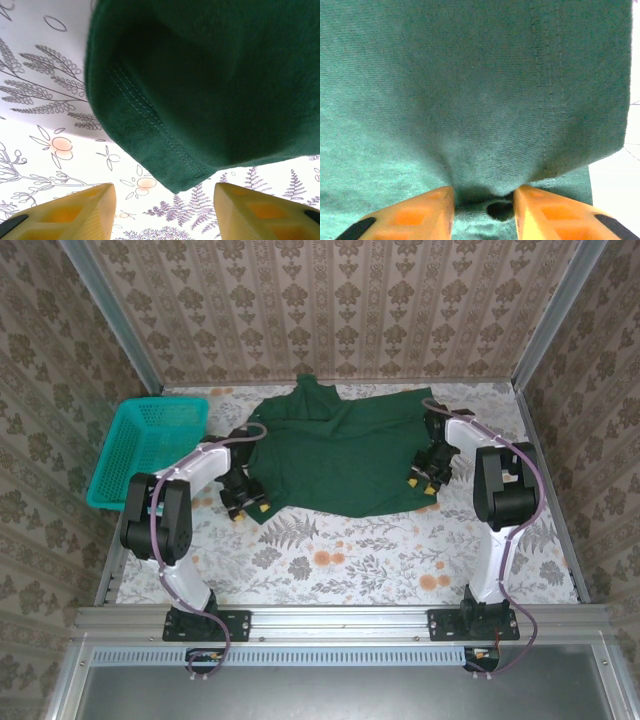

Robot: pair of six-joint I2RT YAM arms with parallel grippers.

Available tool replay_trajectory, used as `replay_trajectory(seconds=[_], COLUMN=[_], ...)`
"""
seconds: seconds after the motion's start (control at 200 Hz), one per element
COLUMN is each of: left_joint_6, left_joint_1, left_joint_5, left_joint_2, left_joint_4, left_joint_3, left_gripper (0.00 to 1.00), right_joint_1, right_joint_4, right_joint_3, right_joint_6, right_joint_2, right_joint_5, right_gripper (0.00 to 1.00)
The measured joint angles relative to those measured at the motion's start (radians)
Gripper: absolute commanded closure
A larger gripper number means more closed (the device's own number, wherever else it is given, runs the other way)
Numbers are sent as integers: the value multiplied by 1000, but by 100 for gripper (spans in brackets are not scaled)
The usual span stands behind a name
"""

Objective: Fold and stack the t-shirts

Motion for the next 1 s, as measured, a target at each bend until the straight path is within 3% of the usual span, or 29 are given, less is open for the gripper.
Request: replay_trajectory(seconds=[0.265,0.75,1.0], left_joint_6=[0,-38,-65], left_joint_1=[-11,-12,-29], left_joint_5=[-8,1,-1], left_joint_2=[-21,-34,-31], left_joint_4=[3,35,59], left_joint_3=[-8,-21,-45], left_gripper=[46,50,52], right_joint_1=[5,5,5], right_joint_4=[12,55,94], right_joint_3=[-39,-220,-290], right_joint_6=[7,6,-2], right_joint_2=[-5,-196,-238], right_joint_5=[18,18,9], right_gripper=[80,81,94])
